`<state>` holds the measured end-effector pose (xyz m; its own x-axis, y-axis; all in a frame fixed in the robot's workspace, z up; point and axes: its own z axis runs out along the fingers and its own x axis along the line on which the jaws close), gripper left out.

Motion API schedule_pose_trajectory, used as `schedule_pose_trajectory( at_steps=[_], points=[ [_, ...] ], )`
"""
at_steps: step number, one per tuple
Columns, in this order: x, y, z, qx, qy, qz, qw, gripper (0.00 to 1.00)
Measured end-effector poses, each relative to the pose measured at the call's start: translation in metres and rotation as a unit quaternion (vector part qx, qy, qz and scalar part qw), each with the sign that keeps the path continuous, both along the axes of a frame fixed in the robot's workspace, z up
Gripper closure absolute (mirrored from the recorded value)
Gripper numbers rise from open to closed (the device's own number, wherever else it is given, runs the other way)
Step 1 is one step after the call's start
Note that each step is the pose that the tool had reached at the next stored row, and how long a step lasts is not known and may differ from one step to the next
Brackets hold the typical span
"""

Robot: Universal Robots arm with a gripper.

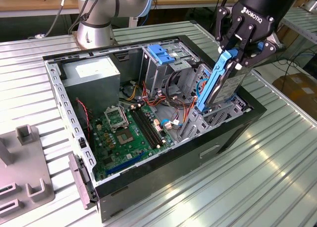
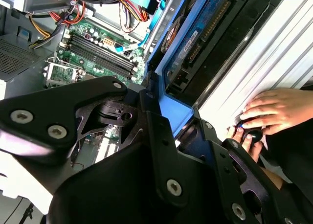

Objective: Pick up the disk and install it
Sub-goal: 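Insert the disk into the insertion slot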

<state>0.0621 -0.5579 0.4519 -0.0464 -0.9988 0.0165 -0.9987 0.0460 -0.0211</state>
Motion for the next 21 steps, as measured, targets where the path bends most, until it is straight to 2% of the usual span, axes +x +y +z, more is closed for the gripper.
schedule_pose_trajectory(
  at_steps=[6,21],
  points=[
    [0.0,0.0,-0.0024,0.0,0.0,0.0,1.0,0.63],
    [-0.0011,0.0,-0.0028,0.0,0.0,0.0,1.0,0.63]
  ],
)
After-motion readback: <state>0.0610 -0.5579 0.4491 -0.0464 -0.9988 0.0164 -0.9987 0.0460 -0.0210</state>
